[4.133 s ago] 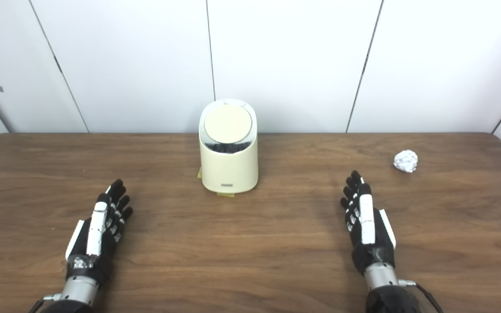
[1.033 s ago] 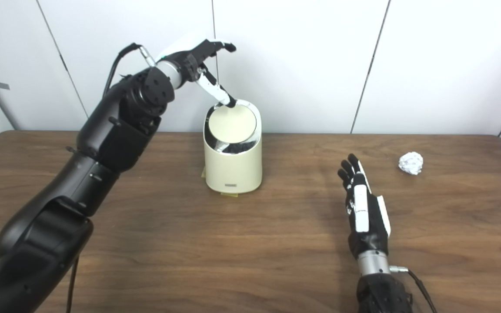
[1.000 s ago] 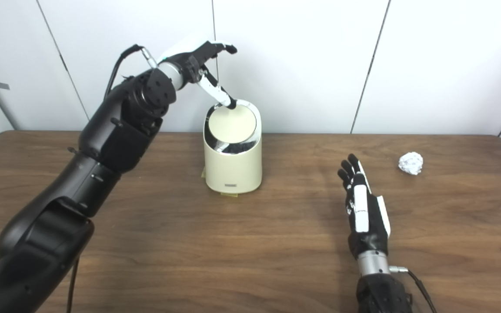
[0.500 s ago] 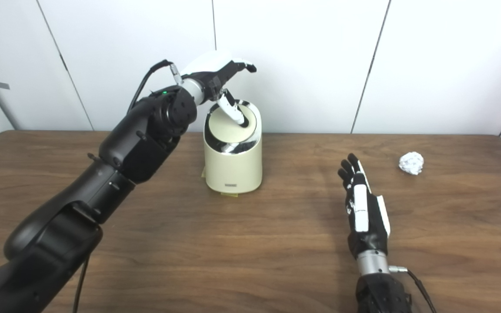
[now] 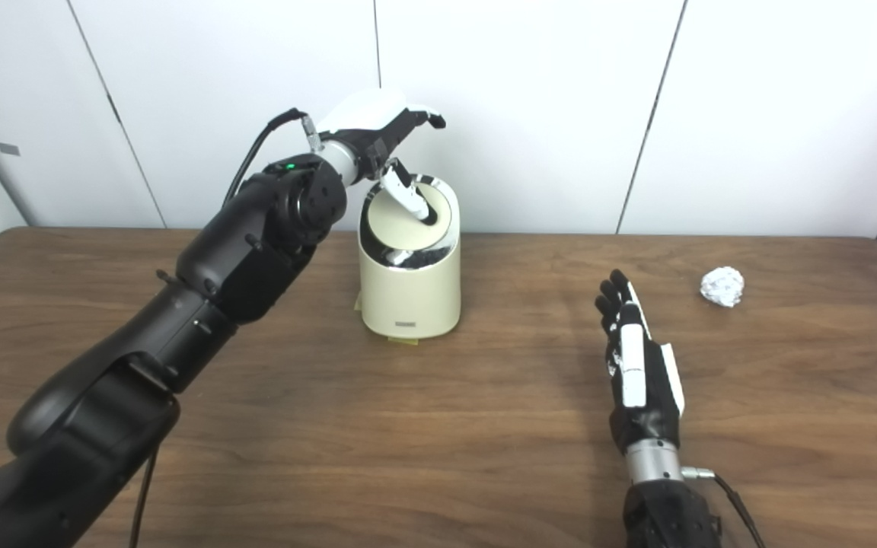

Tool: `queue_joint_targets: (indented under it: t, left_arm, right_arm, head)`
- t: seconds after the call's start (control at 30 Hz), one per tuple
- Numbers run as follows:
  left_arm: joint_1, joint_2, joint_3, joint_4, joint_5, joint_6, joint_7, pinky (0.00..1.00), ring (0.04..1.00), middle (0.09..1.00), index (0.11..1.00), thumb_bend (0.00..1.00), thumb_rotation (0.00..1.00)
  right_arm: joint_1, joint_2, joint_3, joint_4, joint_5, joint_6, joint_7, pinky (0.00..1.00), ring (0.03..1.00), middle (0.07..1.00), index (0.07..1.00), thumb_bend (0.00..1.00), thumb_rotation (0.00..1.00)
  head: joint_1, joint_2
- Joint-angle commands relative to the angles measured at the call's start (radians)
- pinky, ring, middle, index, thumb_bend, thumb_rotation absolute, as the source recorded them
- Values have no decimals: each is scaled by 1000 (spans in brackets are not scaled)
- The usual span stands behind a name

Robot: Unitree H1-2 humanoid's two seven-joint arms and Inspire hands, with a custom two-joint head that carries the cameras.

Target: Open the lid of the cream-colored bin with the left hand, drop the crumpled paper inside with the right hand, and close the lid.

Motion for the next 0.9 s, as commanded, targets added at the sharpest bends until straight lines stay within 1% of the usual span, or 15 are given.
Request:
queue_joint_targets:
  t: [0.0,0.23,0.37,0.47,0.53,0.63,0.73,0.87]
  left_arm:
    - [-49,18,16,-19,16,-2,14,813,919,941,905,899,70]
    - [-52,22,39,-38,0,8,-5,834,939,945,906,891,76]
    - [-63,27,59,-62,-14,25,-43,853,949,966,913,893,81]
    - [-71,28,68,-71,-18,44,-67,846,954,968,928,888,87]
    - [-77,30,65,-57,-16,44,-71,832,940,947,908,895,81]
    - [-82,34,44,-36,-2,35,-82,850,943,944,892,910,84]
    - [-81,35,29,-30,-2,36,-98,843,939,943,893,914,84]
    - [-76,35,21,-33,-3,38,-118,868,959,957,897,907,69]
  right_arm:
    - [17,26,7,-3,23,-15,8,1000,953,959,953,618,1000]
    - [22,24,1,-20,26,5,2,1000,960,962,954,617,1000]
    - [24,17,6,-20,16,11,5,1000,956,965,962,619,1000]
    - [27,16,6,-23,21,15,8,1000,956,967,964,615,1000]
    - [26,16,5,-20,26,15,10,1000,957,967,965,616,1000]
    - [29,15,5,-21,27,16,12,1000,956,967,966,618,1000]
    - [32,12,5,-25,28,19,15,1000,960,969,968,622,1000]
    - [38,15,4,-36,26,31,11,1000,958,968,966,616,1000]
  head:
    - [-2,3]
    - [4,14]
    - [5,18]
    - [5,21]
    - [5,21]
    - [2,23]
    - [4,27]
    - [2,32]
